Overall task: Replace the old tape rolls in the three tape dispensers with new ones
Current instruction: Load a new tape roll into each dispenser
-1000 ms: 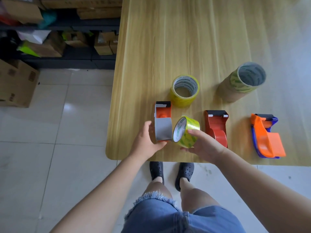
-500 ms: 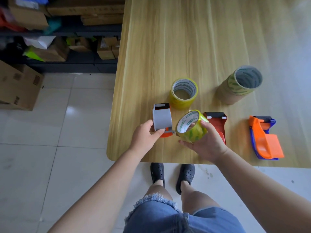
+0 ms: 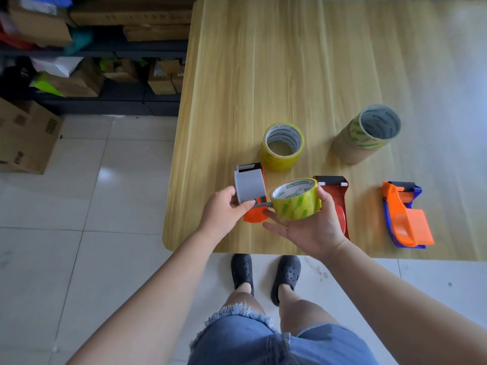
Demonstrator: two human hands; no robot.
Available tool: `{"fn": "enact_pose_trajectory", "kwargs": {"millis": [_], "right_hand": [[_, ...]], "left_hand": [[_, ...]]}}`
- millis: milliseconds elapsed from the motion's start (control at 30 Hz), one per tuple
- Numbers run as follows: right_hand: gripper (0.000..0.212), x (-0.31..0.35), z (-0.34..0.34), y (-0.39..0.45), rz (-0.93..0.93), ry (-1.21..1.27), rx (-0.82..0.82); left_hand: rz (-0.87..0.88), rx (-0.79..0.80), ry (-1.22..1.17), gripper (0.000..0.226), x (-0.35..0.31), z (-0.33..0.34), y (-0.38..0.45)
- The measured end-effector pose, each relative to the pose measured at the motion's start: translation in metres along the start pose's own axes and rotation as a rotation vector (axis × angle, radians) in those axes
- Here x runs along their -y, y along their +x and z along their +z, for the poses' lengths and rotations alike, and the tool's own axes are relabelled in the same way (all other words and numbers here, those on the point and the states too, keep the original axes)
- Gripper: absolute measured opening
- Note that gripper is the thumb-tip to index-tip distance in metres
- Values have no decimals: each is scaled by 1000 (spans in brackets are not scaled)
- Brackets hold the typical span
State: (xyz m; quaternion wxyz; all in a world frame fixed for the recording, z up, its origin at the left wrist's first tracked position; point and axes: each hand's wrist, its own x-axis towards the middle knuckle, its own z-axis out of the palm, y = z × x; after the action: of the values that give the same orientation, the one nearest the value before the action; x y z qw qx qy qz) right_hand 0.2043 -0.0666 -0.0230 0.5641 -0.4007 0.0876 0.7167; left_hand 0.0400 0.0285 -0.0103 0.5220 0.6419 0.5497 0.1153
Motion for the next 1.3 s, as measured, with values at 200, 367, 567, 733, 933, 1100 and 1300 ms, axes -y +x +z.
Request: {"fn": "enact_pose_trajectory", "kwargs": {"millis": [200, 367, 567, 733, 933, 1100, 1300], "right_hand": [[88, 0, -11, 6, 8, -82, -11], [89, 1, -13, 9, 55, -321, 79], [93, 4, 0, 22, -61, -401, 101], [92, 14, 6, 29, -92, -430, 115], [88, 17, 13, 31, -78, -479, 112], [80, 17, 14, 32, -73, -466, 113], [62, 19, 16, 34, -74, -498, 113]], "left_hand": [[5, 27, -241, 13, -6, -11, 1], [69, 26, -348, 10, -15, -14, 6], [76, 145, -311, 20, -13, -15, 6], [98, 182, -180, 38, -9, -18, 7], [131, 10, 1, 63, -6, -12, 10], [128, 32, -25, 89, -1, -16, 13], [191, -19, 73, 91, 4, -23, 20]]}}
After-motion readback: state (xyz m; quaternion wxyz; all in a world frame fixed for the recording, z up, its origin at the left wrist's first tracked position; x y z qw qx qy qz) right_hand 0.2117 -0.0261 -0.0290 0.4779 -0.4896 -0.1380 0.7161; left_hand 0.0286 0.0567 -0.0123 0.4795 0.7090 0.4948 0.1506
